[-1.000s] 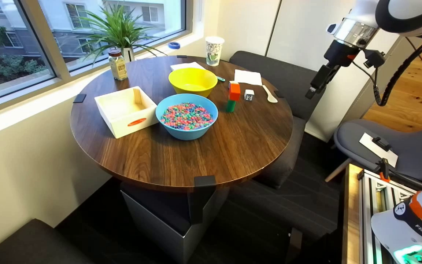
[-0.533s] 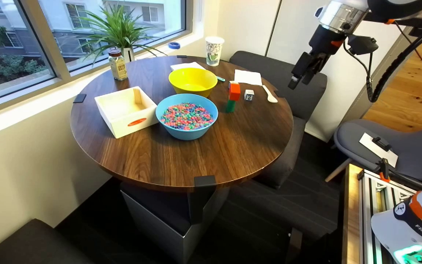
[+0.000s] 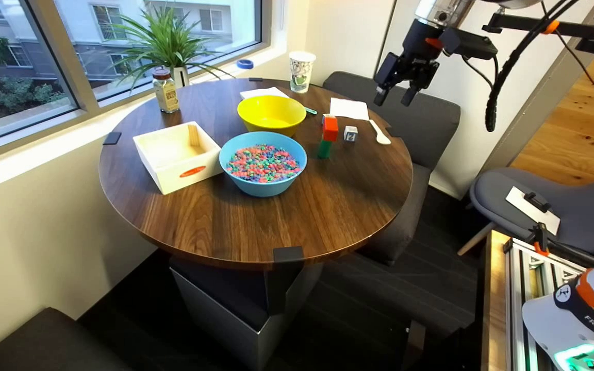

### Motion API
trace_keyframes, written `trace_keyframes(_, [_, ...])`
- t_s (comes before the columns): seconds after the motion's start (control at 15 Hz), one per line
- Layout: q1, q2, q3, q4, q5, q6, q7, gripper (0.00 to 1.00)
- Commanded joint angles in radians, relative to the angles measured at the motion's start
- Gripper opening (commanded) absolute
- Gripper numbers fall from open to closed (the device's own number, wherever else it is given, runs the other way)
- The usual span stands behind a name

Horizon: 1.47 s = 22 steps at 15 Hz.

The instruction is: Turn the orange block in an upright position, pick up the white block and put it on top of the orange block

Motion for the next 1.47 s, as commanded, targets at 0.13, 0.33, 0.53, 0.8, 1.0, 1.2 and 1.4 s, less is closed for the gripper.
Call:
trace_keyframes(0.13, [0.002,0.093,0.007,0.078,-0.002,0.005,0.030,1.00])
trace_keyframes(0.33, [0.002,0.115,0.008,0.098,-0.002,0.005,0.036,1.00])
trace_keyframes(0.53, [0.003,0.127,0.008,0.107,0.004,0.048,0.049,1.00])
trace_keyframes(0.8, [0.007,0.171,0.011,0.140,0.041,0.125,0.091,1.00])
trace_keyframes(1.0, [0.008,0.208,0.010,0.178,0.088,0.131,0.152,1.00])
trace_keyframes(1.2, [0.008,0.253,0.007,0.240,0.154,0.072,0.193,1.00])
trace_keyframes(1.4, [0.008,0.298,0.006,0.289,0.166,0.018,0.232,1.00])
